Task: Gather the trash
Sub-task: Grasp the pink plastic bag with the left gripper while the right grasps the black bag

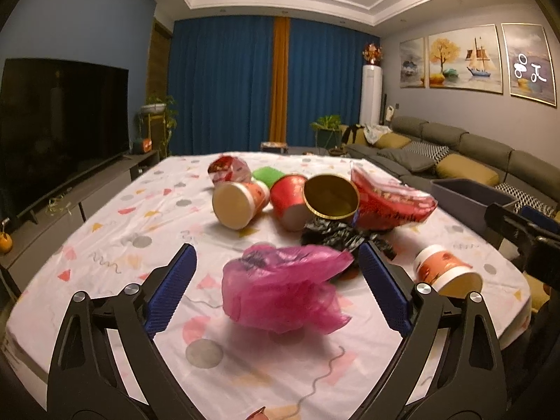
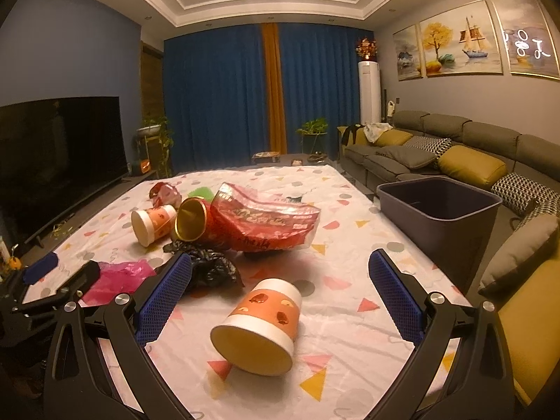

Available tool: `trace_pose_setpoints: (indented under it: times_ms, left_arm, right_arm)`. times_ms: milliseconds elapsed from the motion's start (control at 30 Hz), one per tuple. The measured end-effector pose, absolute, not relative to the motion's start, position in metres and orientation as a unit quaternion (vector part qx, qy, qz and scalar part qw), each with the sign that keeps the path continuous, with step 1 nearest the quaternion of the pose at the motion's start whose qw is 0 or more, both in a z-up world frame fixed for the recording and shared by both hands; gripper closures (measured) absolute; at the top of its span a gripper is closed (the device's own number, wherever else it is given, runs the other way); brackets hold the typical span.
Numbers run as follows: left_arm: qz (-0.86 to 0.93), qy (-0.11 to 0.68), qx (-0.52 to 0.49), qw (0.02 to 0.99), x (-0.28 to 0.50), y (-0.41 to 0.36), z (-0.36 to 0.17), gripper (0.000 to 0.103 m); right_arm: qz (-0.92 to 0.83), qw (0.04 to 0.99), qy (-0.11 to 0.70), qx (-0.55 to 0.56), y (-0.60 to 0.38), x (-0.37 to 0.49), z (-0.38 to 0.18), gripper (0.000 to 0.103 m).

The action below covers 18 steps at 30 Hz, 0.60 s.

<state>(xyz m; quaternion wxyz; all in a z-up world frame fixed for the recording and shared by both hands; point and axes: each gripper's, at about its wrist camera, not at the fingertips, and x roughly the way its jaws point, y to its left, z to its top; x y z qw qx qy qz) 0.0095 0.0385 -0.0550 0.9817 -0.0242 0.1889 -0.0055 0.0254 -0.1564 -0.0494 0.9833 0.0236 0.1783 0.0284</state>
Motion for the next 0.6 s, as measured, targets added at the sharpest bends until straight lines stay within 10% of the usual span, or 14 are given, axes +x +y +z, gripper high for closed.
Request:
trace_pose_setpoints:
  times_ms: [433, 600]
  left_arm:
    - [-0.018, 0.278, -0.030, 0.960, 0.066, 0.043, -0.086, 0.047]
    - [-0.033, 0.305, -0.050, 0.951, 0.080, 0.051, -0.095, 0.072]
  right_arm:
    - [0.055, 0.980, 0.190, 0.015, -0.141, 0.043, -0.057, 0.012]
    - [0.066, 0.978, 0.199, 0.007, -0.130, 0.052, -0.061, 0.033]
